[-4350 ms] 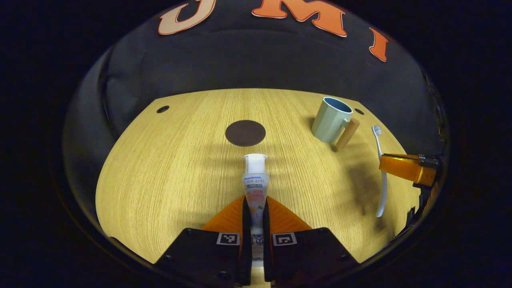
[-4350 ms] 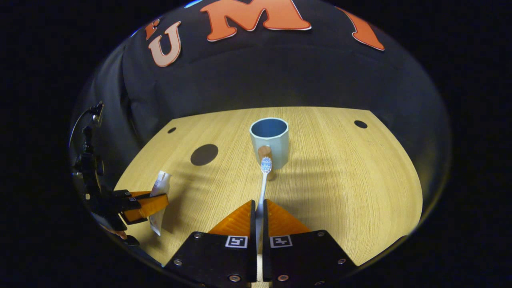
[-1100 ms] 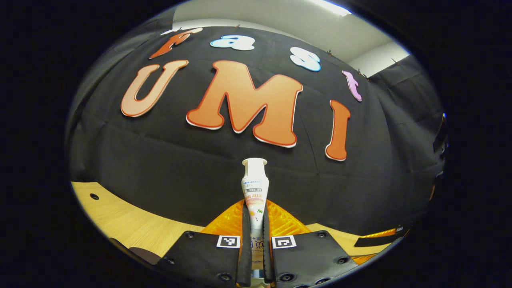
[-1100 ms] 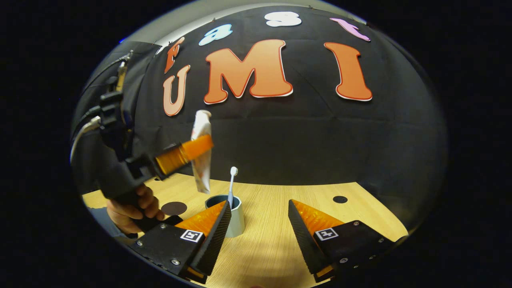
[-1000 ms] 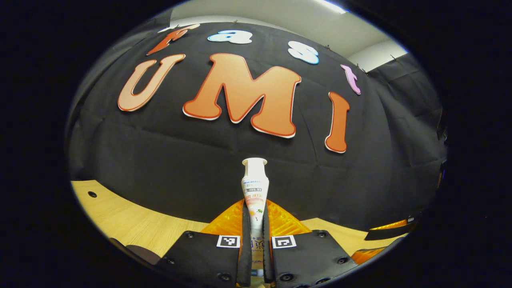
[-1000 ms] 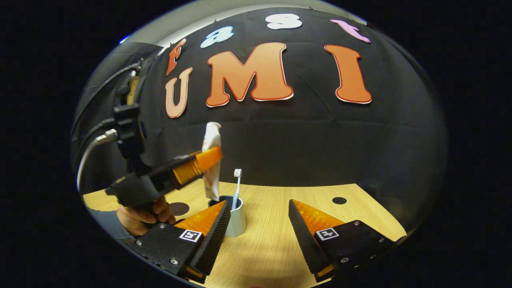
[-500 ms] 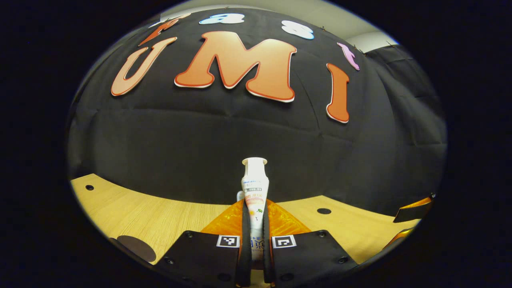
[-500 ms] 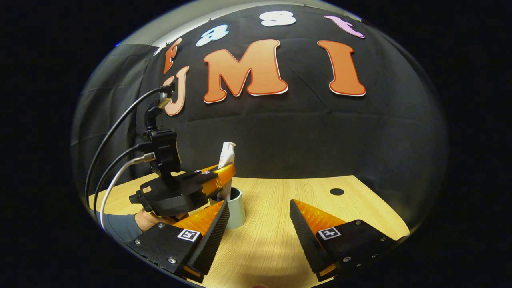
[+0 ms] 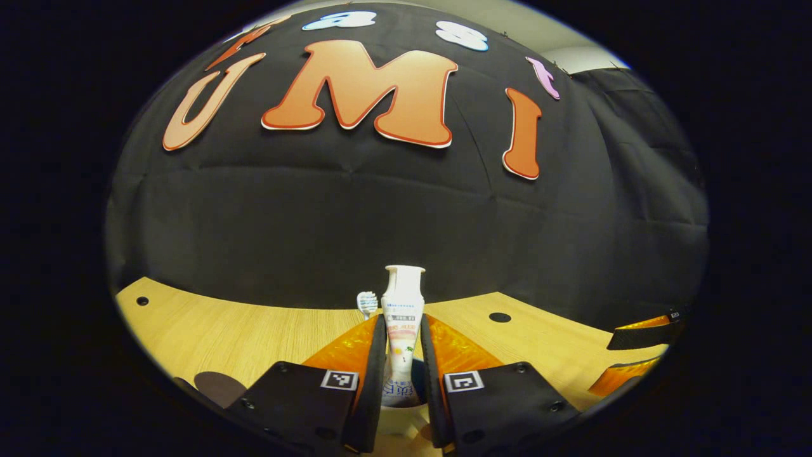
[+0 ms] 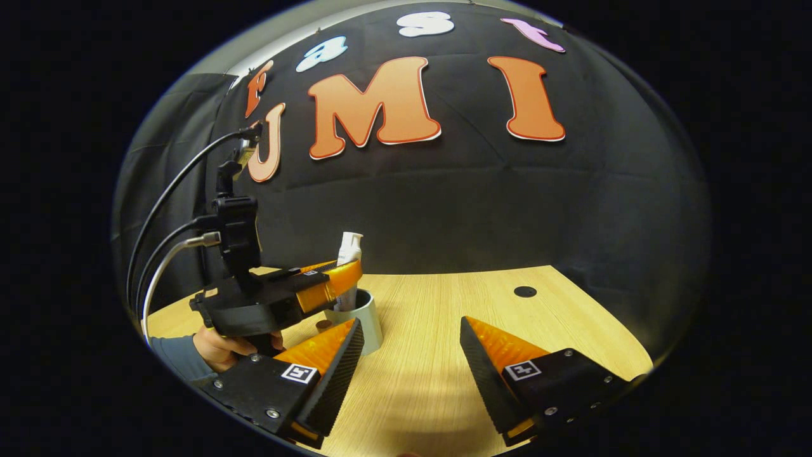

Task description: Put the toothbrush and toothpaste on the desktop into the cup, then pick up the cup and place it on the coaster on the desktop.

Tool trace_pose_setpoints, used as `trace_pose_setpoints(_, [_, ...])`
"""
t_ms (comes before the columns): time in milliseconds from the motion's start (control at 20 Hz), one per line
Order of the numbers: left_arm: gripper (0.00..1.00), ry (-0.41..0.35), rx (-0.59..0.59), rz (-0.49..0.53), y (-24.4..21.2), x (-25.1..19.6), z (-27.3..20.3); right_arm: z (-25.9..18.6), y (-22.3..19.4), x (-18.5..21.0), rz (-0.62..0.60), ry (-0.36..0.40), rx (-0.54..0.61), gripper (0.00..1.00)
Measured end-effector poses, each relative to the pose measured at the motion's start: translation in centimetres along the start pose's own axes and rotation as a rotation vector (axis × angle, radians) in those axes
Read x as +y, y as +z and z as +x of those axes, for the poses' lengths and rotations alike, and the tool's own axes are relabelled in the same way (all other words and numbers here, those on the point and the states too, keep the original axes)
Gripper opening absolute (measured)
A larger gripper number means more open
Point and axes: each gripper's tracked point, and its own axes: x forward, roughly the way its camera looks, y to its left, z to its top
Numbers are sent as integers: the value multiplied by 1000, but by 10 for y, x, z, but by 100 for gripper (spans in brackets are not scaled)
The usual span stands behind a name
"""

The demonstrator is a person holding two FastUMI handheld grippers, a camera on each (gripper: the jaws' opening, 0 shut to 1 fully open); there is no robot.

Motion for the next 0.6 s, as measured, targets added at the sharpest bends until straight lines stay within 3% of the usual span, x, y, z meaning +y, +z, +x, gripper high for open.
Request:
trace_pose_setpoints(50, [38, -4, 17, 7, 0, 0, -6, 1, -1, 4, 5, 3, 11, 92])
trace_pose_setpoints(150, [54, -11, 24, 0, 7, 1, -20, 1, -2, 10, 7, 6, 45, 92])
trace_pose_setpoints(250, [60, -3, 18, -5, 18, 9, -35, 0, -1, 17, -1, 10, 69, 92])
trace_pose_setpoints(400, [82, 9, 20, -9, 29, 21, -68, 1, 3, 29, -10, 23, 102, 92])
trace_pose_setpoints(600, [98, 61, 54, 3, 37, 47, -118, 7, 9, 44, -36, 20, 162, 92])
